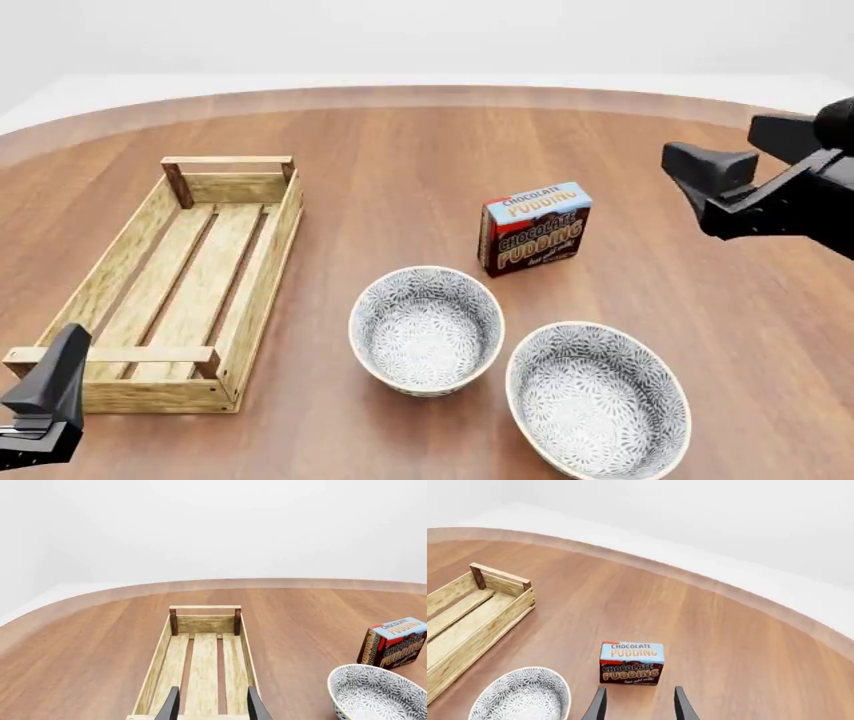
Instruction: Stack the left bowl on the right bowl and place them in the tray.
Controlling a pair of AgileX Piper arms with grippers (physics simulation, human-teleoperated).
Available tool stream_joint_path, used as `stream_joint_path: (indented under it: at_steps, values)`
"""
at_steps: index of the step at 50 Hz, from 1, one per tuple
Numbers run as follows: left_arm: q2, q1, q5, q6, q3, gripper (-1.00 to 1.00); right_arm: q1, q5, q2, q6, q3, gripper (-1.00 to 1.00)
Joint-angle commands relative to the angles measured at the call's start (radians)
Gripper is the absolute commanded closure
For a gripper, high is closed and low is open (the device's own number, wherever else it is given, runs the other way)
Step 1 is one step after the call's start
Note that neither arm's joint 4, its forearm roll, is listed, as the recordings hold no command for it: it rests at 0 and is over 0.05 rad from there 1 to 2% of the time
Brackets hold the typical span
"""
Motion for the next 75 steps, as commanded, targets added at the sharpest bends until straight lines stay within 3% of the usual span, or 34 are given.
stream_joint_path:
  at_steps: [1, 6, 8, 10, 14, 16, 21, 26, 30, 32, 35, 45, 75]
  values:
    - [0.000, 0.000, 0.000, 0.000, 0.000, -1.00, 0.108, 0.056, 0.292, -0.052, -0.193, -1.00]
    - [0.000, 0.001, 0.000, 0.000, 0.000, -1.00, 0.186, 0.107, 0.401, -0.052, -0.263, -1.00]
    - [0.000, 0.001, 0.000, 0.000, 0.000, -1.00, 0.221, 0.132, 0.468, -0.077, -0.287, -1.00]
    - [0.000, 0.001, 0.000, 0.000, 0.000, -1.00, 0.279, 0.164, 0.544, -0.056, -0.313, -1.00]
    - [0.000, 0.001, 0.000, 0.000, 0.000, -1.00, 0.305, 0.196, 0.624, -0.029, -0.347, -1.00]
    - [0.000, 0.001, 0.000, 0.000, 0.000, -1.00, 0.277, 0.205, 0.664, -0.058, -0.369, -1.00]
    - [0.000, 0.001, 0.000, 0.000, 0.000, -1.00, 0.317, 0.251, 0.750, -0.055, -0.430, -1.00]
    - [0.000, 0.001, 0.000, 0.000, 0.000, -1.00, 0.307, 0.278, 0.820, -0.062, -0.463, -1.00]
    - [0.000, 0.001, 0.000, 0.000, 0.000, -1.00, 0.316, 0.283, 0.857, -0.043, -0.484, -1.00]
    - [0.000, 0.001, 0.000, 0.000, 0.000, -1.00, 0.344, 0.294, 0.879, -0.005, -0.495, -1.00]
    - [0.000, 0.002, 0.000, 0.000, 0.000, -1.00, 0.327, 0.286, 0.895, -0.020, -0.497, -1.00]
    - [0.000, 0.002, 0.000, 0.000, 0.000, -1.00, 0.314, 0.293, 0.977, 0.008, -0.544, -1.00]
    - [-0.001, 0.004, 0.000, 0.000, 0.000, -1.00, 0.347, 0.203, 1.095, 0.078, -0.490, -1.00]
